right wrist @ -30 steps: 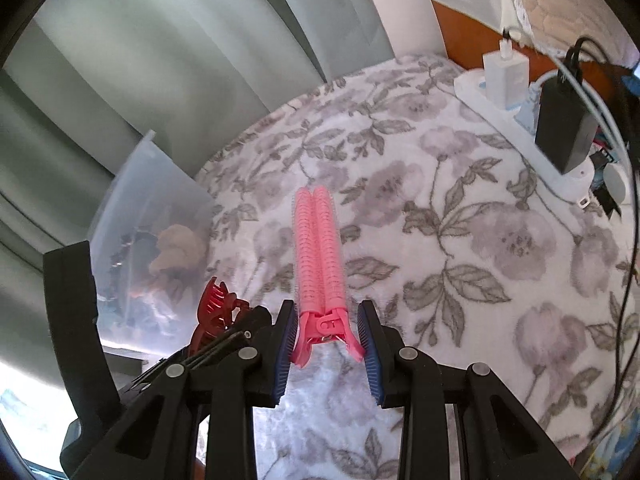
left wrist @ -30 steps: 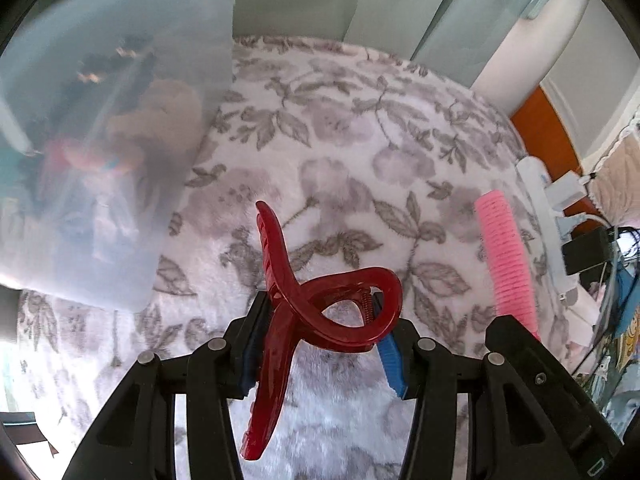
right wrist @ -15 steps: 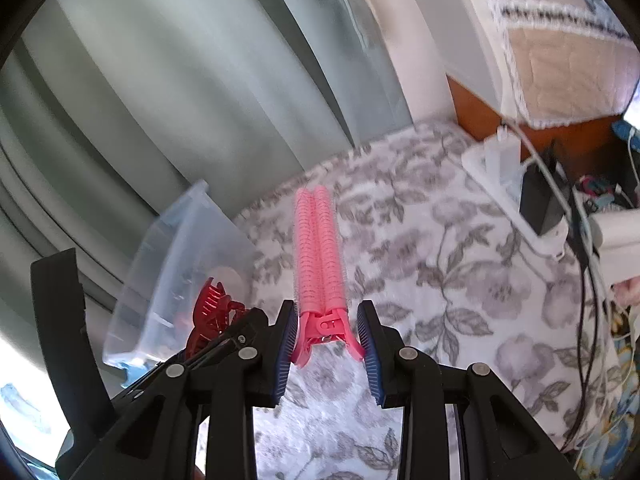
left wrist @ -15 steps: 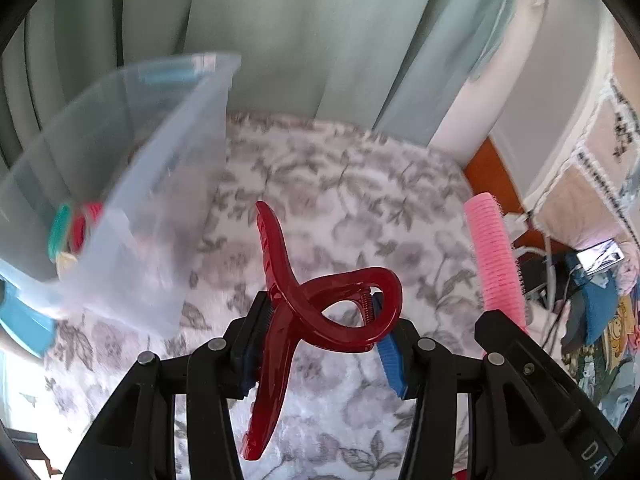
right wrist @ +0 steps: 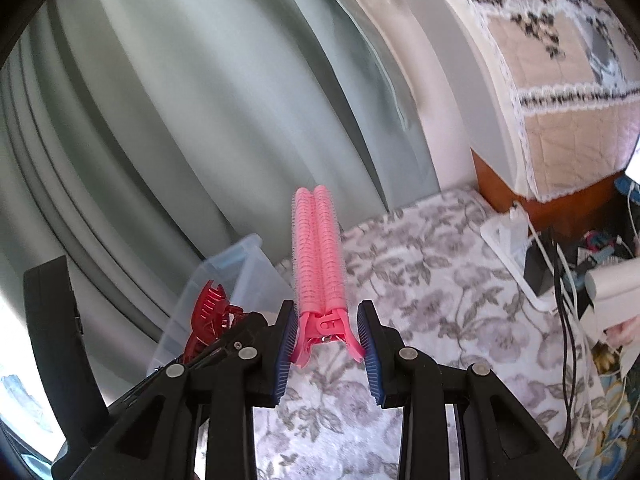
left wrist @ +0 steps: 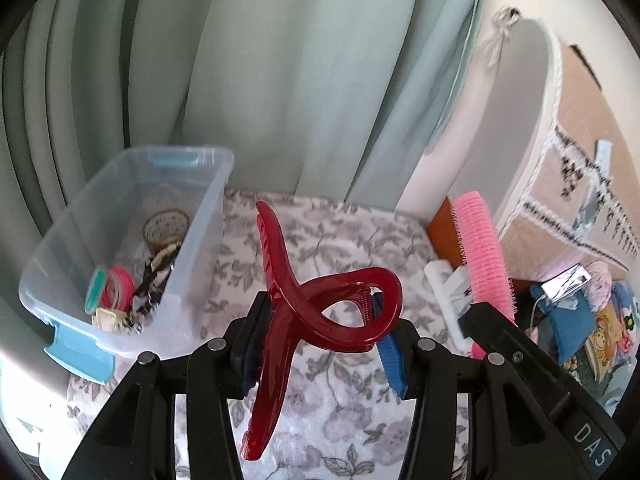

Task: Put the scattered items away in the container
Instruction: 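Lift the claw clip and pink roller and carry both over the clear box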

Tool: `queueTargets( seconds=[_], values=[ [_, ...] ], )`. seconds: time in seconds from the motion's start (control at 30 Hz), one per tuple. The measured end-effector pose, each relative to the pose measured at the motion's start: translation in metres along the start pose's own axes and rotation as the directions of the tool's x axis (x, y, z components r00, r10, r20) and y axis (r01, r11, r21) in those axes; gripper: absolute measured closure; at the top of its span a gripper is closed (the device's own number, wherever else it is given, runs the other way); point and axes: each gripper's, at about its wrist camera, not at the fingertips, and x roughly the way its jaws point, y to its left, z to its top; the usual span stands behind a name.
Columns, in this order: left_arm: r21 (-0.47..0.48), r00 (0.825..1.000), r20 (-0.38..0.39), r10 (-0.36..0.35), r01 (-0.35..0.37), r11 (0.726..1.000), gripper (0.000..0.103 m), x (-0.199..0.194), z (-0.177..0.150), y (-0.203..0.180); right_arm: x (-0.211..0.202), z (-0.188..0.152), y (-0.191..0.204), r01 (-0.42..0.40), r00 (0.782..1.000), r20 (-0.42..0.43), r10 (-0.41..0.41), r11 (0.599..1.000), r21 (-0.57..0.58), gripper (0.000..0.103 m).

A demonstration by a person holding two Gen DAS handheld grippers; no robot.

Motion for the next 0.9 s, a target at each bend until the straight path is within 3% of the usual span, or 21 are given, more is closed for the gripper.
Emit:
queueTargets(
  seconds=[0.43,0.9],
  values=[
    [0.008,0.986,0.162,-0.027,0.026,1.0,0.052,-0.058,0.019,0.001,-0.033,0.012,0.029,-0.051,0.993,0.103,0.057,0.997,-0.054,0.069],
    [0.001,0.973,0.23,-0.035,0.036,0.999,0.052,-0.079,0.026,0.013,-0.048,0.012,0.055,-0.079,0.985,0.147,0.095,0.991,-0.106,0.069]
  ],
)
